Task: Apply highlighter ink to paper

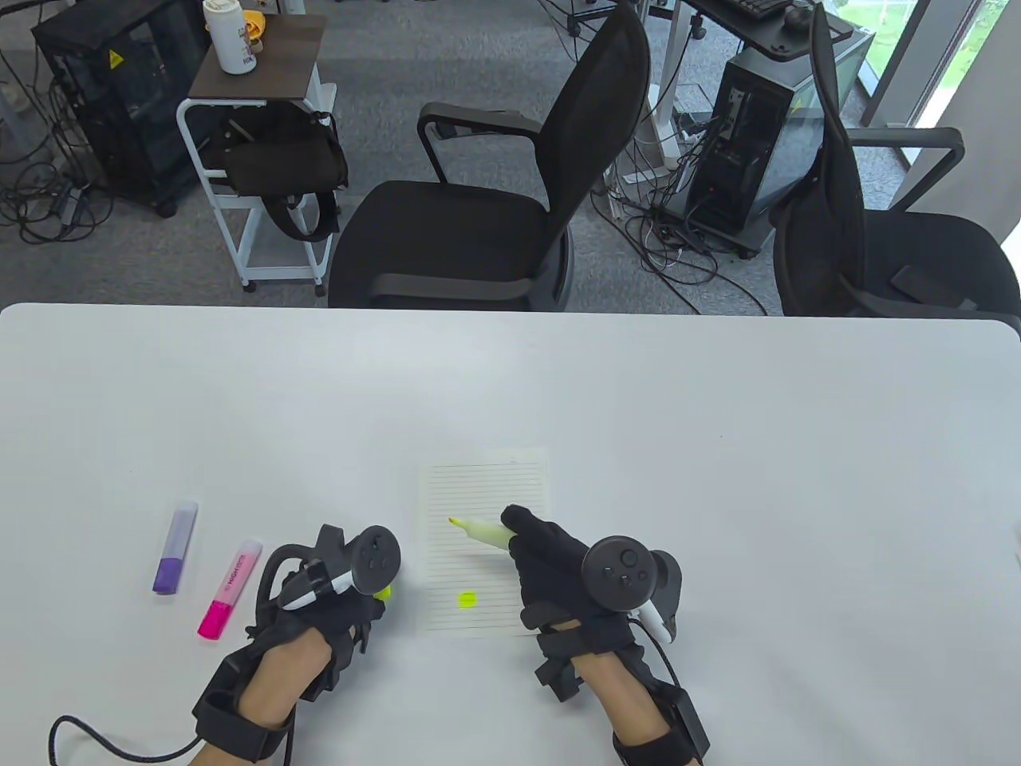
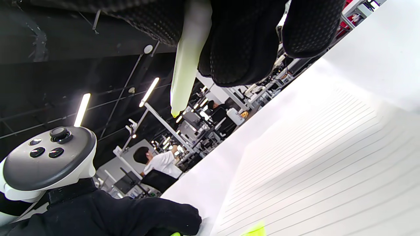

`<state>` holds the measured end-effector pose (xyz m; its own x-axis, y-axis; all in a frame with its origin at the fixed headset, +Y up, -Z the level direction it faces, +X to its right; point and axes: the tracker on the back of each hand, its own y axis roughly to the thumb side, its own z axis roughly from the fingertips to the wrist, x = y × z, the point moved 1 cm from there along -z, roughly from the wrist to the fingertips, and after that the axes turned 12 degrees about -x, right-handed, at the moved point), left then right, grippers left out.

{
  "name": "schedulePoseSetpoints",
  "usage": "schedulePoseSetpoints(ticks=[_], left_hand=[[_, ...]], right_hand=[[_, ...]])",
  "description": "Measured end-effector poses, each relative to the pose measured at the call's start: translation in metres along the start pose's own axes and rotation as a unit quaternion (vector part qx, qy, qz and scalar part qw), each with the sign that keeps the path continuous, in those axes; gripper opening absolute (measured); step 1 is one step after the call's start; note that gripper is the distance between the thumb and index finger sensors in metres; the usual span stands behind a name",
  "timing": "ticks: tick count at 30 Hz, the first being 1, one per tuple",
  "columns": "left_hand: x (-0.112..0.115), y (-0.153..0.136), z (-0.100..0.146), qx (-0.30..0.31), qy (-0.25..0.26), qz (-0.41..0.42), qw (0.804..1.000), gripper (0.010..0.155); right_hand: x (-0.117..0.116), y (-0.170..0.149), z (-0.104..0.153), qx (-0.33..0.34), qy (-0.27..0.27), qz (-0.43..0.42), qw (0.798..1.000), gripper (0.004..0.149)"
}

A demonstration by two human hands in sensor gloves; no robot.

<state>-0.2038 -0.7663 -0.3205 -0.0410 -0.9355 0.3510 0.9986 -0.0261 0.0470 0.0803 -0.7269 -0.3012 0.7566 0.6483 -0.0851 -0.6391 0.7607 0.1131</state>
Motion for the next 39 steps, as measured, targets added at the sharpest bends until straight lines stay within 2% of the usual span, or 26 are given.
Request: schedulePoseSetpoints(ticks=[2,7,15,17,19,21,22,23,25,26,28,30,32,36,39], left_hand=[[0.001,-0.002,-0.001,-0.001,-0.011,0.008,1.0,0.068],[0.001,-0.001,-0.001,0.003,-0.004,0.002,1.0,0.057],[-0.002,-0.003,0.001,0.014,0.006,0.015,1.0,0.056],[-0.009,-0.009,0.005,0.012,0.03,0.054,0.998,0.056],[-0.017,-0.019,0.008,0.015,0.041,0.14,0.989,0.056],[-0.024,-0.033,0.012,0.016,0.055,0.26,0.964,0.059],[-0.026,-0.04,0.013,0.023,0.052,0.33,0.942,0.068],[-0.026,-0.044,0.013,0.03,0.046,0.37,0.927,0.07],[-0.024,-0.057,0.013,0.032,0.046,0.486,0.872,0.054],[-0.022,-0.06,0.013,0.033,0.047,0.524,0.85,0.051],[-0.015,-0.066,0.009,0.036,0.019,0.626,0.779,0.049],[-0.009,-0.066,0.007,0.042,-0.027,0.674,0.737,0.049],[-0.006,-0.062,0.004,0.063,-0.048,0.682,0.727,0.049],[-0.007,-0.056,0.005,0.074,-0.05,0.671,0.736,0.048],[-0.006,-0.05,0.005,0.086,-0.061,0.669,0.736,0.048]], right_hand=[[0.0,0.0,0.0,0.0,0.0,0.0,1.0,0.042],[-0.002,-0.001,-0.001,-0.002,0.009,0.003,1.0,0.042],[-0.003,-0.001,-0.001,-0.001,0.014,0.001,1.0,0.042],[-0.003,0.0,-0.002,0.008,0.018,-0.001,1.0,0.042],[-0.003,0.002,-0.002,0.018,0.025,-0.001,1.0,0.042],[-0.004,0.004,-0.002,0.026,0.036,-0.002,0.999,0.042],[-0.005,0.004,-0.002,0.027,0.047,-0.005,0.999,0.042],[-0.006,0.005,-0.002,0.028,0.053,-0.01,0.998,0.042],[-0.008,0.006,-0.003,0.038,0.066,-0.033,0.997,0.042],[-0.009,0.007,-0.002,0.04,0.071,-0.037,0.996,0.042],[-0.01,0.01,-0.002,0.06,0.081,-0.044,0.994,0.042],[-0.01,0.013,-0.001,0.074,0.087,-0.04,0.993,0.042],[-0.012,0.015,-0.001,0.077,0.091,-0.04,0.992,0.042],[-0.013,0.015,0.0,0.08,0.092,-0.047,0.991,0.042],[-0.013,0.015,0.0,0.084,0.089,-0.051,0.991,0.042]])
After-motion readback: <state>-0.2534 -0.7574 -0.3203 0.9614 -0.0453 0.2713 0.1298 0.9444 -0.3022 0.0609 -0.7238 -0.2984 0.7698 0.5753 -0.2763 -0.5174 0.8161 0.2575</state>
